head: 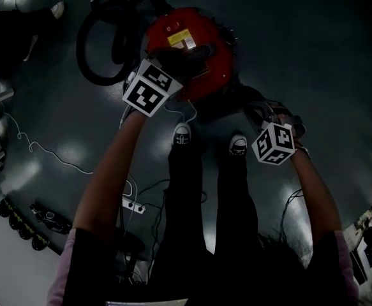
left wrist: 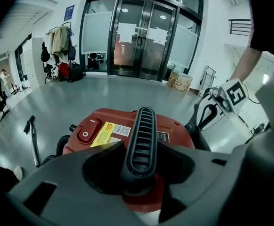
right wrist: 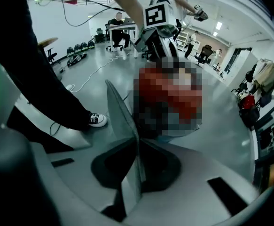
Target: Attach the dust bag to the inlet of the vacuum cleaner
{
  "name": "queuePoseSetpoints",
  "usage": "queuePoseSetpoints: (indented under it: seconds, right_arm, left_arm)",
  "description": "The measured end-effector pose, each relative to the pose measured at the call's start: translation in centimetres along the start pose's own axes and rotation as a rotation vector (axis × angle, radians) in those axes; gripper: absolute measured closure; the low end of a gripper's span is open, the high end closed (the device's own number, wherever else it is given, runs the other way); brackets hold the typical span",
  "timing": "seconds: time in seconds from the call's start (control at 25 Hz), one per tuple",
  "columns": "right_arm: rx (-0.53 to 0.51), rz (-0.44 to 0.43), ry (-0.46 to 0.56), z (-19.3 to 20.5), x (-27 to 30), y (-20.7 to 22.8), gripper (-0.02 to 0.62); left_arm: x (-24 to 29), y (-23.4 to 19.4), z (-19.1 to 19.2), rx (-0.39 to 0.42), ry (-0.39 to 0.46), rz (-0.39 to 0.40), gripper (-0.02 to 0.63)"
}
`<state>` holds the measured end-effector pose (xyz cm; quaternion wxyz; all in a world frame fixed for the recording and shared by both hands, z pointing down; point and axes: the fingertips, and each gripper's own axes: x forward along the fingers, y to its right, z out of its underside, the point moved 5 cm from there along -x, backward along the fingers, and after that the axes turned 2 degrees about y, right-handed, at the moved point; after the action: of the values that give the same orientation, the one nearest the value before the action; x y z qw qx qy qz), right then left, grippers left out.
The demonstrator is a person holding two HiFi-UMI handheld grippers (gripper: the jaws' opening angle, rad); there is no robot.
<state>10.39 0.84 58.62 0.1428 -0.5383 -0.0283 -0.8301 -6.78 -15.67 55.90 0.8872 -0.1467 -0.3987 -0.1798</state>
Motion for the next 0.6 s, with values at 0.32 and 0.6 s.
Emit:
queuePoseSetpoints:
  seconds: [0.32, 0.6]
  right_arm:
    - [-0.247, -0.141, -0.026, -1.1, 1.1, 1.2, 0.553]
    - [-0.198, -0.306, -0.044, -2.1, 2.7, 3.6, 0.543]
  left_arm:
    - [-0.1, -0.2, 0.3, 0.001, 0.021, -0.004, 0.413]
    - [0.0, -0.2, 0.9, -0.005, 0.009, -0.001, 0.413]
